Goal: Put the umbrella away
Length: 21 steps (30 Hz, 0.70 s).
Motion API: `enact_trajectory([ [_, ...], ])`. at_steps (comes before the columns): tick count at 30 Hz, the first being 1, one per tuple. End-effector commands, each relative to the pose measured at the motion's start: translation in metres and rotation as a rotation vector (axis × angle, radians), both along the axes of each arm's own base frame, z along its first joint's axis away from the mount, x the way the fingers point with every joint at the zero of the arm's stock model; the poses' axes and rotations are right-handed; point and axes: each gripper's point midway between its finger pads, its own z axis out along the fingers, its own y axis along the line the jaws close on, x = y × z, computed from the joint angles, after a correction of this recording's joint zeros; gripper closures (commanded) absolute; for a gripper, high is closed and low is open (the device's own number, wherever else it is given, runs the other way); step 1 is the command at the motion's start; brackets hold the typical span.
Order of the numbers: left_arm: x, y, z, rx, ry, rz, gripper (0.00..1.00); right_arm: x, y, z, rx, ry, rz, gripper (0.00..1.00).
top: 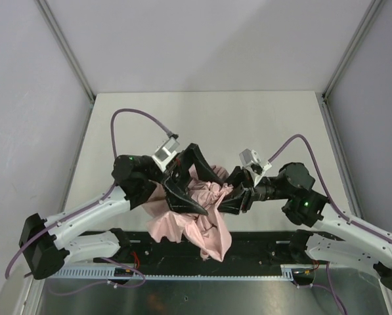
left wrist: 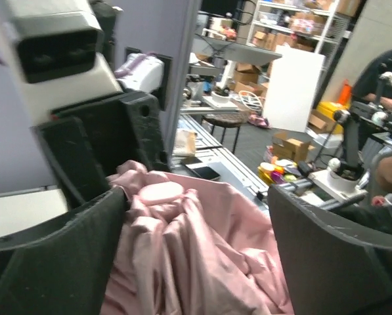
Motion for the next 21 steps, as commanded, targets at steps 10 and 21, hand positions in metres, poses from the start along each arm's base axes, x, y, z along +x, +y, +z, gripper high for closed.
enact_trajectory([
  [10, 0.158, 0.075, 0.018, 0.051, 0.207, 0.650, 0.13, 0.046, -0.040, -0.021, -0.084, 0.075, -0.350, 1.00],
  [21, 0.172, 0.096, -0.054, 0.282, 0.250, 1.018, 0.87, 0.101, -0.071, -0.017, -0.075, 0.150, -0.667, 1.00],
])
